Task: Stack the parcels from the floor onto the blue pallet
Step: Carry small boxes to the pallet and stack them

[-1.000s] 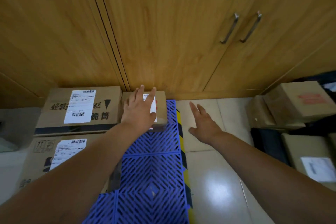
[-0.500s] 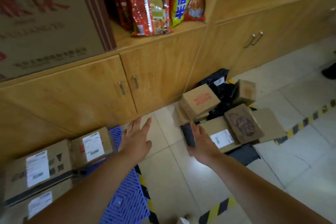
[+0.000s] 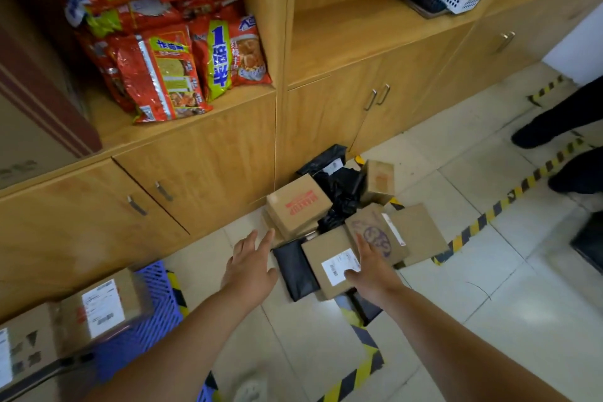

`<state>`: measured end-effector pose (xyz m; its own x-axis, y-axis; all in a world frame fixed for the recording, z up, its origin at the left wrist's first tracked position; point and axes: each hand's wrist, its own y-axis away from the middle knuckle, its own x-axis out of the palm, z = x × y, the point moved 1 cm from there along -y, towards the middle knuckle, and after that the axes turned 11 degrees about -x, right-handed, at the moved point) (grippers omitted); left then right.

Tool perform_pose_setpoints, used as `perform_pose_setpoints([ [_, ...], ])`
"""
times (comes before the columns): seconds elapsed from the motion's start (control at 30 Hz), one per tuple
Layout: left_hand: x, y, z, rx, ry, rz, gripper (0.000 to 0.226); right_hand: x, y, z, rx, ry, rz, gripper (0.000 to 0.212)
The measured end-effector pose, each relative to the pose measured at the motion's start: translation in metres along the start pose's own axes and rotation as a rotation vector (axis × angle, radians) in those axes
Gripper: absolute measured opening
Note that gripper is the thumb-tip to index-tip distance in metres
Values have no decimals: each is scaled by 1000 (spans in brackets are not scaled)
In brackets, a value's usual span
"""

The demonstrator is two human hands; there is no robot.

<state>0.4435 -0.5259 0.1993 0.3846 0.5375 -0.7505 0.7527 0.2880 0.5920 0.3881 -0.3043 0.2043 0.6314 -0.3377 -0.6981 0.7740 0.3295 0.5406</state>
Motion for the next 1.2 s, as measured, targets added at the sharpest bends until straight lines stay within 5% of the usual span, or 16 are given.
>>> perform_pose_setpoints([
  [0.4,3,-143,-32,-122,224,30,63,-37,-147,-25,101,1,78,63],
  [0.77,62,-282,-34,-210,182,145,61,-16,-303,-83,160,-110,77,60],
  [1.0,123,-357,-30,-319,449,303,66,11,-398,-109,113,-76,126,45],
  [1.2,164,-396,-24,-373,532,246,79,49,-461,-120,94,-237,109,69],
])
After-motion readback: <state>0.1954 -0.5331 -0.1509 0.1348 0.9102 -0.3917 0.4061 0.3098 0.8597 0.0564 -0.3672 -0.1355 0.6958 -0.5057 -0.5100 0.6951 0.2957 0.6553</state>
